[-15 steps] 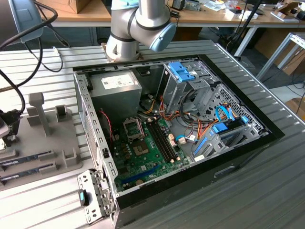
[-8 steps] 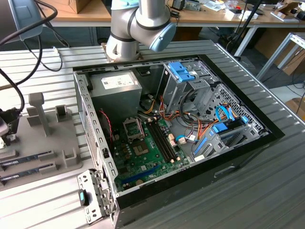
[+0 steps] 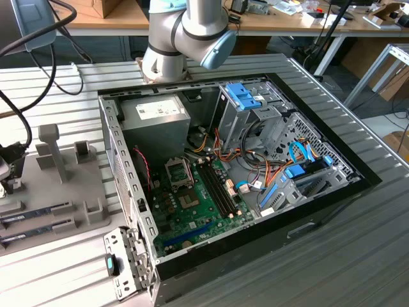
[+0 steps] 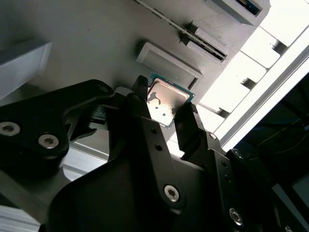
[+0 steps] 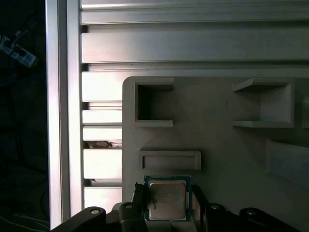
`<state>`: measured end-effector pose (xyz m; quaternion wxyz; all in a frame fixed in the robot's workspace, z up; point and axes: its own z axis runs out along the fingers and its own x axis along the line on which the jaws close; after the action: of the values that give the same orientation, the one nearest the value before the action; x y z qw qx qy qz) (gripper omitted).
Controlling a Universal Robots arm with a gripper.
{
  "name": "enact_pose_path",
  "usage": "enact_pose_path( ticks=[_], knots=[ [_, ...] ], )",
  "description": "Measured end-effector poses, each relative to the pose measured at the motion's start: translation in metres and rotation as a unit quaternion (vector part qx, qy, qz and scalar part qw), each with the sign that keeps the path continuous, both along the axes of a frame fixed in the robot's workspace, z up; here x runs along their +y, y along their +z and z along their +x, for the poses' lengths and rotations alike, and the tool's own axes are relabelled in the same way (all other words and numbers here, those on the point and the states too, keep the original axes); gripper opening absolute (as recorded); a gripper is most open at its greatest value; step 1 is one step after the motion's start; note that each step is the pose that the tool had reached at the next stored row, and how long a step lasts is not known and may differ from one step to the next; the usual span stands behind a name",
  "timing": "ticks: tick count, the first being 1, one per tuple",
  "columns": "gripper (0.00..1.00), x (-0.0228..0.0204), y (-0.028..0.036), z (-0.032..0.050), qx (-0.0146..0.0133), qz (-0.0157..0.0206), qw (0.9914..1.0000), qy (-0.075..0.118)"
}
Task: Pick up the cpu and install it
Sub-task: 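Pick up the cpu and move it towards the insertion slot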
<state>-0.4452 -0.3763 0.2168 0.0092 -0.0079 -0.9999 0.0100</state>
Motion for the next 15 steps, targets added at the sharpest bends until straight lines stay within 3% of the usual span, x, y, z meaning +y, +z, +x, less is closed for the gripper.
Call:
enact_pose_path(
  ticks=[15],
  knots=[
    [0.47, 0.0, 0.011, 0.0, -0.0001, 0.0001, 1.0, 0.0]
  ],
)
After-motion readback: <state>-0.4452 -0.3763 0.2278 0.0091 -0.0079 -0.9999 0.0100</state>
